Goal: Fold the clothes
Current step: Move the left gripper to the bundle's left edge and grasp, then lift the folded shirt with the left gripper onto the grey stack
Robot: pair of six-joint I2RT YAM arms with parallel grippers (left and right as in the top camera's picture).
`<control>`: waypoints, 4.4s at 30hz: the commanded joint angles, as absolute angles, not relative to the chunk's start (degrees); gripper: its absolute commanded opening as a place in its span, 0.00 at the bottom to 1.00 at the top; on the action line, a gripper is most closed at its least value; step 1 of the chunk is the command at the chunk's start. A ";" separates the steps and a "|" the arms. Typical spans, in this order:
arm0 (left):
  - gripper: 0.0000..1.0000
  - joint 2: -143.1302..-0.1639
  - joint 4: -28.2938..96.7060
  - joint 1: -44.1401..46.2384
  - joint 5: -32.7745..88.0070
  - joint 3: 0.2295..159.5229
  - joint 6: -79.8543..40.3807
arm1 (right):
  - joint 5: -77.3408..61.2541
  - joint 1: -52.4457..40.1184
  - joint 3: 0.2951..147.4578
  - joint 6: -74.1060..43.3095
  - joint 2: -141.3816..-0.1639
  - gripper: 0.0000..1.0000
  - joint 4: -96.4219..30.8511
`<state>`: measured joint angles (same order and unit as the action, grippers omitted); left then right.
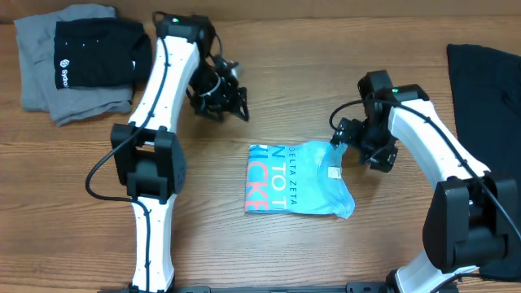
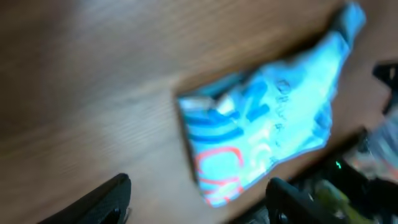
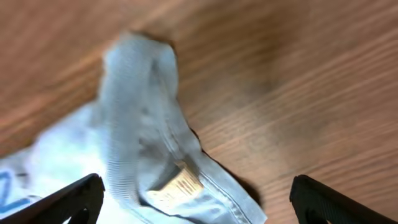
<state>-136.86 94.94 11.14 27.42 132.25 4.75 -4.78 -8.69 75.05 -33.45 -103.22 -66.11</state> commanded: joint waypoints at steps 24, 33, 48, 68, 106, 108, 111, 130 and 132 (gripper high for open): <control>0.93 -104.81 91.22 13.93 21.56 106.15 -2.79 | -3.09 5.23 81.49 -31.27 -100.92 1.00 -65.73; 0.96 -104.62 62.65 15.81 38.44 74.87 -1.30 | -3.07 5.23 81.49 -31.20 -100.92 1.00 -65.71; 0.97 -105.01 41.74 16.56 35.42 58.81 -16.82 | -3.95 5.23 81.49 -31.05 -100.92 1.00 -64.93; 0.27 -112.92 29.74 21.34 34.24 59.37 -20.80 | -3.95 5.23 81.49 -31.03 -100.92 1.00 -65.76; 0.04 -133.60 47.90 -4.67 2.33 128.64 13.76 | -5.23 5.21 81.49 -31.07 -100.92 1.00 -73.17; 0.04 -133.60 50.57 -5.30 2.17 132.22 13.76 | -5.21 5.21 81.49 -31.09 -100.92 1.00 -73.17; 0.04 -133.60 54.30 -6.09 1.06 137.49 13.76 | -5.21 5.21 81.49 -31.09 -100.92 1.00 -73.17; 0.04 -133.62 60.07 -12.71 -2.90 148.64 11.42 | -5.21 5.23 81.49 -31.07 -100.92 1.00 -73.76; 0.04 -133.78 60.34 -14.09 -2.72 148.59 10.76 | -5.21 5.21 81.49 -31.07 -100.92 1.00 -73.76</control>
<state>-134.89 60.42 -11.29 -1.80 147.04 12.29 -5.13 5.15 80.31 -31.27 -103.02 -73.73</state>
